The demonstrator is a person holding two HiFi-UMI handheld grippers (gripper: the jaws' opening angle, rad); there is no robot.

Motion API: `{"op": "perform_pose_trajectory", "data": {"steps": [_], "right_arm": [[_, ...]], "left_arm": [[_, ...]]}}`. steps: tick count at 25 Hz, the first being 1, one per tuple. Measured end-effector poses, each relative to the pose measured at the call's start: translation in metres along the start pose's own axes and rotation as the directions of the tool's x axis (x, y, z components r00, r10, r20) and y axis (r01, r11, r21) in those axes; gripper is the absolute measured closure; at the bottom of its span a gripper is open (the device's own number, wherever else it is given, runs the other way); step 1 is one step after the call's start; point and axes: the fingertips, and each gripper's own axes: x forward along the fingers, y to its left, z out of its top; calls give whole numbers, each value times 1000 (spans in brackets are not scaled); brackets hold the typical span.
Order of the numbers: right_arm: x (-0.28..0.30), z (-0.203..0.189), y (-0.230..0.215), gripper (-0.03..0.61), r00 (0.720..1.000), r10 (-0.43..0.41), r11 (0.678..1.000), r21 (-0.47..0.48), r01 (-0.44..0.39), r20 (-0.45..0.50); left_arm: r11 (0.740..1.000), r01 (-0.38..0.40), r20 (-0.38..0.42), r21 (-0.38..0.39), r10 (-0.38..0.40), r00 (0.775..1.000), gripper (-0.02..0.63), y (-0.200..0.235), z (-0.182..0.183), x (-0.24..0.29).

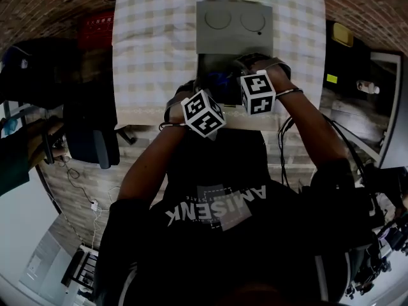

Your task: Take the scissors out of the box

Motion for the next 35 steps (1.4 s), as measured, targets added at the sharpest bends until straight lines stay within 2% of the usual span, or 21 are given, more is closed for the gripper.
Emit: {"op": "perform_pose_trajectory", "data": {"steps": [5, 9, 14, 17, 20, 23, 26, 29, 32, 35], "right_arm": [[-41, 27, -15, 431, 993, -114, 990, 84, 110, 42], [-80, 60, -29, 419, 974, -219, 971, 111, 211, 63], [-119, 103, -44, 417, 943, -331, 941, 77, 329, 14], [-138, 134, -45, 414, 925, -379, 922, 84, 378, 1], [-154, 157, -45, 383, 905, -423, 902, 77, 424, -36], [-166, 180, -47, 383, 882, -467, 878, 89, 470, -60], [-178, 207, -48, 382, 851, -523, 838, 151, 524, -53], [-191, 233, -49, 382, 810, -585, 784, 225, 579, -45], [-210, 256, -50, 383, 757, -653, 710, 341, 616, -9], [-233, 277, -52, 382, 685, -728, 623, 460, 633, 43]], "left_arm": [[1000, -8, 119, -13, 10, 993, 534, 5, 6, -47], [998, -50, 222, 21, 44, 974, 534, 14, 8, -95], [989, -113, 328, 92, 77, 942, 534, 29, 5, -149], [981, -141, 368, 134, 83, 926, 534, 32, -5, -182], [967, -172, 391, 186, 88, 916, 534, 34, -19, -207], [968, -174, 443, 182, 77, 893, 534, 39, -34, -229], [971, -171, 498, 169, 66, 864, 534, 43, -48, -248], [973, -163, 536, 161, 53, 842, 534, 45, -64, -264], [976, -157, 578, 150, 43, 815, 534, 46, -77, -283], [981, -150, 627, 127, 38, 778, 534, 49, -84, -301]]}}
